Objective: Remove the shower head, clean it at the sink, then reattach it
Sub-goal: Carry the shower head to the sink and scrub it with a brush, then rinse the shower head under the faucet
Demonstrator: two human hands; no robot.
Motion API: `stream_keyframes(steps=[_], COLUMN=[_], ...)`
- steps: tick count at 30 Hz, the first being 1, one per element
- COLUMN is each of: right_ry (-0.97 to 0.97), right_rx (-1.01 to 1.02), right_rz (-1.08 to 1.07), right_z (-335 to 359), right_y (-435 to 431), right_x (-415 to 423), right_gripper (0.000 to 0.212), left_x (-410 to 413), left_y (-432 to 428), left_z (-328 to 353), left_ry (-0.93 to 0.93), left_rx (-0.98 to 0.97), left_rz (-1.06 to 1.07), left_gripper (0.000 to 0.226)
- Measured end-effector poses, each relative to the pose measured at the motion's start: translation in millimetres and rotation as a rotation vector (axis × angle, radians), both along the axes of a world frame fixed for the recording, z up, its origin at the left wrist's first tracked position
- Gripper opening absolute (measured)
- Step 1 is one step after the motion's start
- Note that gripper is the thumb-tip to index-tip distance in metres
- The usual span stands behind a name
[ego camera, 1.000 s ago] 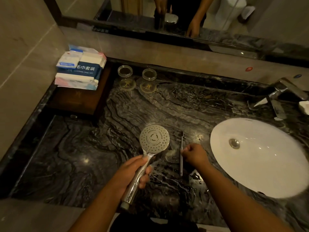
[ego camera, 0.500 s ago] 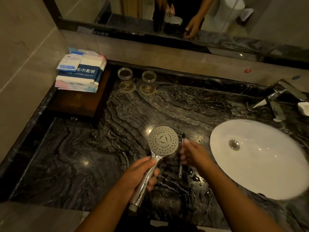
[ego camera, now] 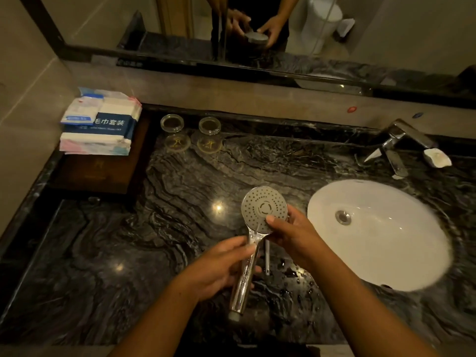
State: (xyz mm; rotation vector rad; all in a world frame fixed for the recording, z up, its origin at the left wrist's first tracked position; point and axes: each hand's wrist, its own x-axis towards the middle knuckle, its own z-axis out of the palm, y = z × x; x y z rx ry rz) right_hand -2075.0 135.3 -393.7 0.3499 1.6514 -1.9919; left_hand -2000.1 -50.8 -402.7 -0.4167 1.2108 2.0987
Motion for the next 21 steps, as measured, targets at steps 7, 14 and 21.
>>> stream_keyframes(steps=[7,14,21], right_ry=[0.048,0.093,0.115], right_rx=[0.05,-0.005,0.009], right_rz=[0.051,0.085,0.162], right_z=[5,5,-6], right_y=[28,101,243], right_x=[-5,-27,-60], right_gripper=[0.045,0.046,0.038], left_x=[-17,-32,-52], left_y=[21,99,255], left_z=[8,8,2], left_ry=[0.115,0.133,0.14], left_rx=[-0.111,-0.119,-0.184], left_rz=[-0.097,-0.033,0.069], left_gripper=[0.036,0.038,0.04])
